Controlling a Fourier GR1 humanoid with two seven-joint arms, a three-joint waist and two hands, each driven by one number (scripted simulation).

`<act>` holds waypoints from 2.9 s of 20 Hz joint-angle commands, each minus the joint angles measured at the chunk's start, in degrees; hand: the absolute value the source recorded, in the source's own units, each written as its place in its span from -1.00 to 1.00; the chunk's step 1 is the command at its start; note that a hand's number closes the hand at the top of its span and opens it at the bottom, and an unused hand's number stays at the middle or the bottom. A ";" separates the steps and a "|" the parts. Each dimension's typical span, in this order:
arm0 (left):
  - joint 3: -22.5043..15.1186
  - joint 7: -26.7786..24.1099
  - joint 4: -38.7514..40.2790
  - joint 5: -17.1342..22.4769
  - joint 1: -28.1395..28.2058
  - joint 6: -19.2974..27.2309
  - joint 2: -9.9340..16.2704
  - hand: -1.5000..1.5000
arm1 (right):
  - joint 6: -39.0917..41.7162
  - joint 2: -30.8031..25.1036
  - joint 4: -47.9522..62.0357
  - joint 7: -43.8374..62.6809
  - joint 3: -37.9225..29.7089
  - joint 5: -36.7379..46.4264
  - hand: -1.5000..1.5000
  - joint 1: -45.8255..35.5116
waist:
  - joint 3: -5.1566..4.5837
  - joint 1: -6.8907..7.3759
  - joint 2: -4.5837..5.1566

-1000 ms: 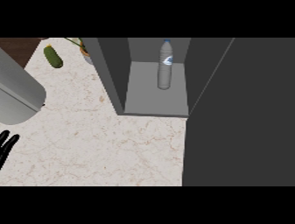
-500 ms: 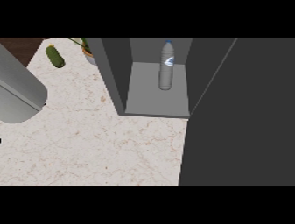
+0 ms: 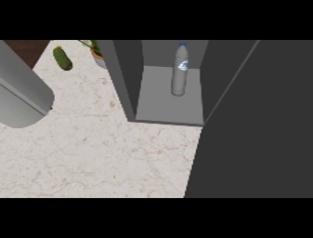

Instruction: Pick up the bottled water, place it into the cabinet and close the cabinet

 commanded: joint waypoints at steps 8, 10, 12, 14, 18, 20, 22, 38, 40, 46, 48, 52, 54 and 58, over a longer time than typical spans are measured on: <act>5.53 -1.29 1.85 2.94 3.69 -6.93 2.85 -1.00 | -19.36 11.71 1.47 9.77 7.23 11.32 1.00 -19.40 | 0.32 2.23 0.66; 5.65 -1.04 0.14 3.10 3.94 -7.64 3.35 -1.00 | -21.27 14.42 4.77 11.40 8.39 12.06 1.00 -23.90 | 0.39 3.64 0.93; 6.83 -1.74 1.60 3.32 3.87 -9.79 3.81 -1.00 | -22.76 17.18 8.48 14.37 10.35 12.03 1.00 -29.27 | 0.40 3.91 1.37; 7.46 -2.00 2.08 3.48 4.35 -10.82 3.87 -1.00 | -24.74 20.41 13.91 17.85 12.64 10.39 1.00 -34.88 | 0.60 4.25 1.88; 10.82 -3.41 4.45 4.71 6.09 -14.76 4.35 -1.00 | -26.88 20.66 19.80 19.45 14.67 3.16 1.00 -47.64 | 0.94 4.78 2.06; 11.84 -3.33 4.29 5.35 6.73 -15.27 4.15 -1.00 | -28.43 20.72 22.54 18.39 12.88 -2.16 1.00 -54.96 | 1.11 3.46 2.19; 14.05 -4.86 8.47 4.79 9.17 -19.68 4.04 -1.00 | -28.71 20.75 28.19 16.75 11.49 -4.93 1.00 -59.71 | 1.15 2.25 2.21; 24.03 -4.14 9.94 2.37 17.97 -28.69 -4.77 -1.00 | -16.66 18.67 53.35 13.32 -1.31 -13.89 1.00 -59.29 | 1.40 -2.33 2.27; 22.89 -3.20 4.65 0.27 19.85 -26.26 -7.96 -1.00 | -15.30 19.05 56.96 11.03 -2.59 -11.99 1.00 -59.75 | 1.42 -2.15 2.29; 25.01 0.40 4.81 0.46 17.64 -26.95 -9.46 -1.00 | -11.75 17.74 65.10 5.30 -7.82 -7.94 1.00 -61.04 | 1.39 -2.41 2.39; 26.50 1.28 8.64 2.37 16.75 -30.34 -8.29 -1.00 | -7.24 16.19 67.64 1.63 -8.54 -5.54 1.00 -60.96 | 1.37 -2.38 2.50; 29.06 4.50 7.54 5.76 16.96 -30.51 -7.21 -1.00 | -7.66 16.66 71.54 -2.53 -9.68 -0.36 1.00 -65.31 | 1.40 -2.04 2.56; 27.51 2.68 6.13 0.64 17.41 -30.92 -10.87 -1.00 | -9.27 17.44 72.81 -1.79 -11.59 -0.63 1.00 -69.44 | 1.36 -1.55 2.44; 28.85 5.32 6.57 3.72 15.77 -30.41 -8.95 -1.00 | -8.67 14.85 72.32 -5.89 -14.10 1.33 -1.00 -69.15 | 1.39 -2.12 2.61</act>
